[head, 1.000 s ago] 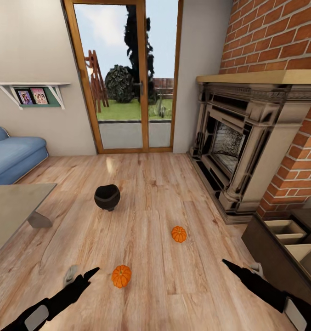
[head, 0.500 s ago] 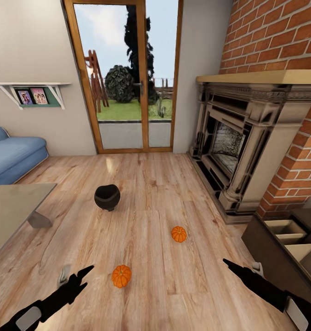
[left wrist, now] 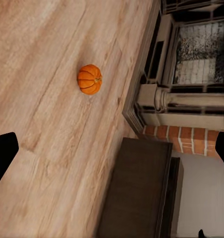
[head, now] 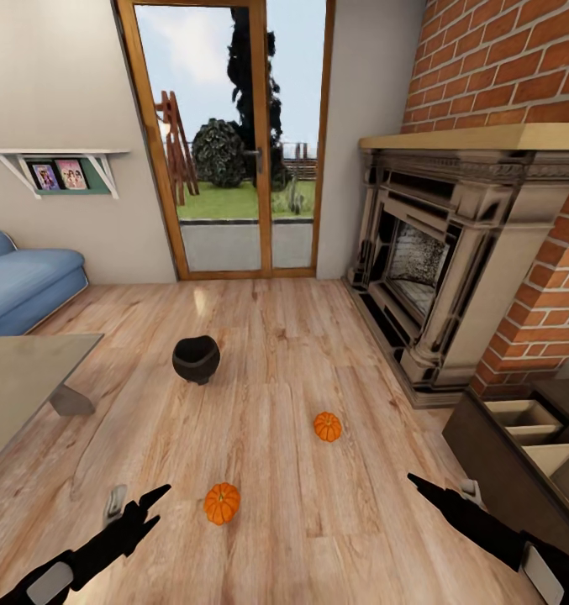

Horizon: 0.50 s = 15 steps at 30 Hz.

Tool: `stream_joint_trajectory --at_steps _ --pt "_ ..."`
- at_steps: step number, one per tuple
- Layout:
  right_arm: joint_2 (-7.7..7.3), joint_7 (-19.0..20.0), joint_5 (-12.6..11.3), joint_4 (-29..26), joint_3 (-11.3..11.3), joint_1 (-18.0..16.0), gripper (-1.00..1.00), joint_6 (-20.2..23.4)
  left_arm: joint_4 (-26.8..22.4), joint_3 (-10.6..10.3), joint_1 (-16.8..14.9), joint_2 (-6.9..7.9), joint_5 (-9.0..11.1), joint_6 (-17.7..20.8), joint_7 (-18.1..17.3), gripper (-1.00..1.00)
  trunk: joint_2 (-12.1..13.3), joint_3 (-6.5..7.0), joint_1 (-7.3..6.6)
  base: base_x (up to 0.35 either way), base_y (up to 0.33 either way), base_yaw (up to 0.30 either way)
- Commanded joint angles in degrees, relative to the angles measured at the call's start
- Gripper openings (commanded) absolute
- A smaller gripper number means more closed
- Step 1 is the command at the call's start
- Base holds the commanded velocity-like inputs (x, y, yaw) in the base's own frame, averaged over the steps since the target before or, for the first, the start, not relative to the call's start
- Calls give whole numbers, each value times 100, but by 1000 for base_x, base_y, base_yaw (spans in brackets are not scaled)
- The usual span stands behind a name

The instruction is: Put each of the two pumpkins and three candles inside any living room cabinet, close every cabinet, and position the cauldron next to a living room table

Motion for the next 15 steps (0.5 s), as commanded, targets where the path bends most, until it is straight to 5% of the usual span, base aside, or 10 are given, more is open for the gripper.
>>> stream_joint_trajectory --at_steps 1,15 --pt "1 8 -20 2 -8 -4 100 54 4 -38 -4 9 54 45 -45 100 -2 -5 -1 0 0 0" --pt "-104 -35 -1 35 -8 1 100 49 45 -64 -4 169 35 76 -614 100 -524 -238 285 0 0 0"
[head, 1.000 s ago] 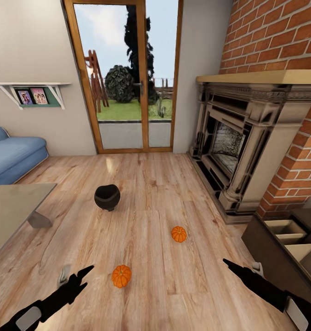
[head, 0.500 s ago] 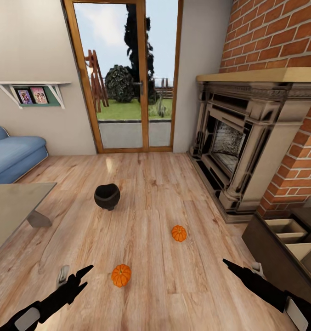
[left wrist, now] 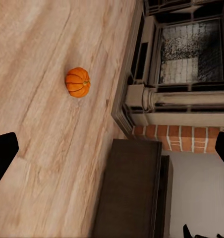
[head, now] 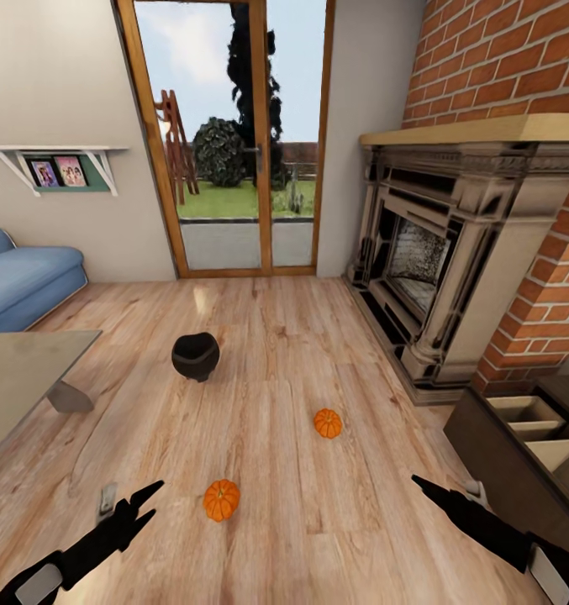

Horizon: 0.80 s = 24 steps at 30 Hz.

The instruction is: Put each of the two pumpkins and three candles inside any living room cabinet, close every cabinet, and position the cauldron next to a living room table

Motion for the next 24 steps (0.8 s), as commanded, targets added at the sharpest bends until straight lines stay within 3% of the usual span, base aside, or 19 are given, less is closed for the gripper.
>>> stream_joint_trajectory --at_steps 1,6,10,14,19,24 --pt "-3 13 -22 1 -8 -3 100 53 6 -40 -2 9 63 50 -29 100 -44 -23 22 0 0 0" --pt "-14 11 -6 -10 -8 -3 100 52 32 -34 108 43 85 45 -155 100 -244 -113 132 0 0 0" --pt "-2 5 11 -15 37 -7 100 58 152 -31 203 178 102 49 -440 100 -405 -185 220 0 0 0" --pt "63 2 17 -20 124 -10 100 61 234 -34 314 247 109 23 -802 100 -565 -257 308 0 0 0" --pt "186 -4 15 -30 280 -20 100 77 260 -33 409 263 110 20 -907 100 -766 -347 417 0 0 0" --pt "247 -172 22 -79 370 -145 100 580 260 -16 465 252 112 28 -900 100 -966 -436 527 0 0 0"
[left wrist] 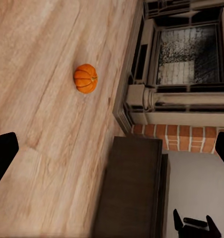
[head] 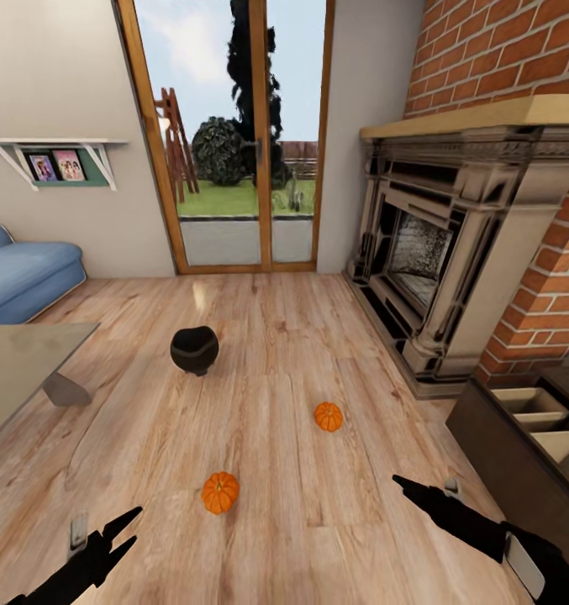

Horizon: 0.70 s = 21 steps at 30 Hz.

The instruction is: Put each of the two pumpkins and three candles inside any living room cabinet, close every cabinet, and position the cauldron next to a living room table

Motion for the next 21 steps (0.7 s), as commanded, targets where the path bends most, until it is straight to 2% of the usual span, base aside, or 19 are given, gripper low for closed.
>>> stream_joint_trajectory --at_steps 1,2,5,9,11,15,21 --pt "41 -275 -31 -109 7 -131 100 185 2 -35 2 -9 60 51 9 100 -44 -24 22 0 0 0" --pt "84 -451 -32 -193 11 -202 100 244 3 -31 2 -14 60 43 22 100 -84 -42 44 0 0 0" --pt "426 -1407 -33 -765 56 -427 100 679 2 -20 4 -30 59 21 93 100 -204 -95 110 0 0 0" --pt "750 -2438 -42 -1220 181 -514 100 1021 -3 -16 3 -35 64 7 264 100 -365 -167 198 0 0 0" --pt "828 -2694 -49 -1307 208 -534 100 1088 -7 -16 3 -39 62 0 317 100 -445 -203 241 0 0 0" --pt "886 -2914 -94 -1380 230 -550 100 1147 -3 -19 4 -42 60 -16 363 100 -605 -275 329 0 0 0" --pt "890 -2858 -138 -1403 191 -543 100 1251 -1 -28 3 -43 59 -37 379 100 -846 -383 461 0 0 0"
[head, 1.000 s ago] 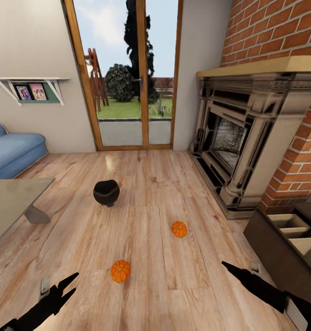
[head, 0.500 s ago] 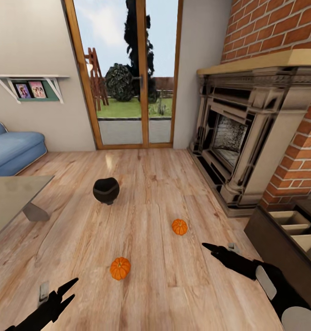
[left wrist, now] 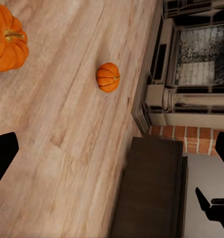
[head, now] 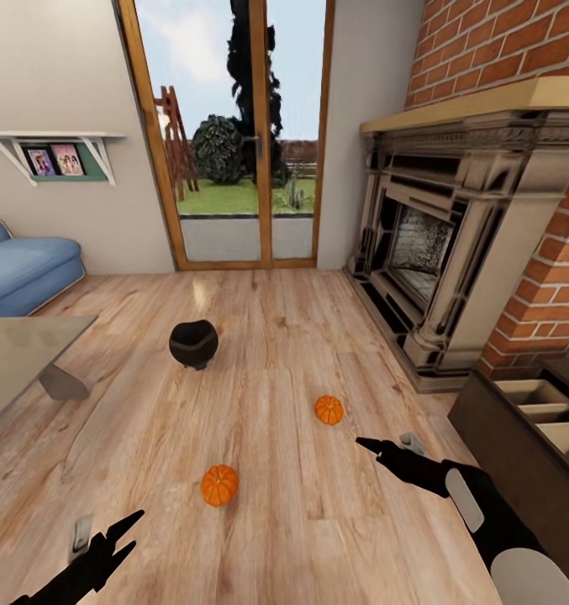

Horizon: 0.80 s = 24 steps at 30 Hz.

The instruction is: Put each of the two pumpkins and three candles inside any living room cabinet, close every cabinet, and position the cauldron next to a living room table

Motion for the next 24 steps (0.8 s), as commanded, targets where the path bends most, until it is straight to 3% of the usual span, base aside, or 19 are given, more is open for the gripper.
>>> stream_joint_trajectory --at_steps 1,15,20,24 --pt "1 30 -17 -2 -21 -2 100 38 1 -41 -4 3 61 50 -14 100 -44 -23 22 0 0 0" --pt "59 131 -23 9 15 2 100 1 2 -61 -1 3 42 37 -3 100 -605 -275 329 0 0 0" --pt "159 166 -29 0 4 9 100 -4 2 -76 0 3 34 26 18 100 -806 -365 439 0 0 0" --pt "363 320 -102 -80 -21 -2 100 10 -3 -79 2 3 28 -46 162 100 -966 -436 527 0 0 0"
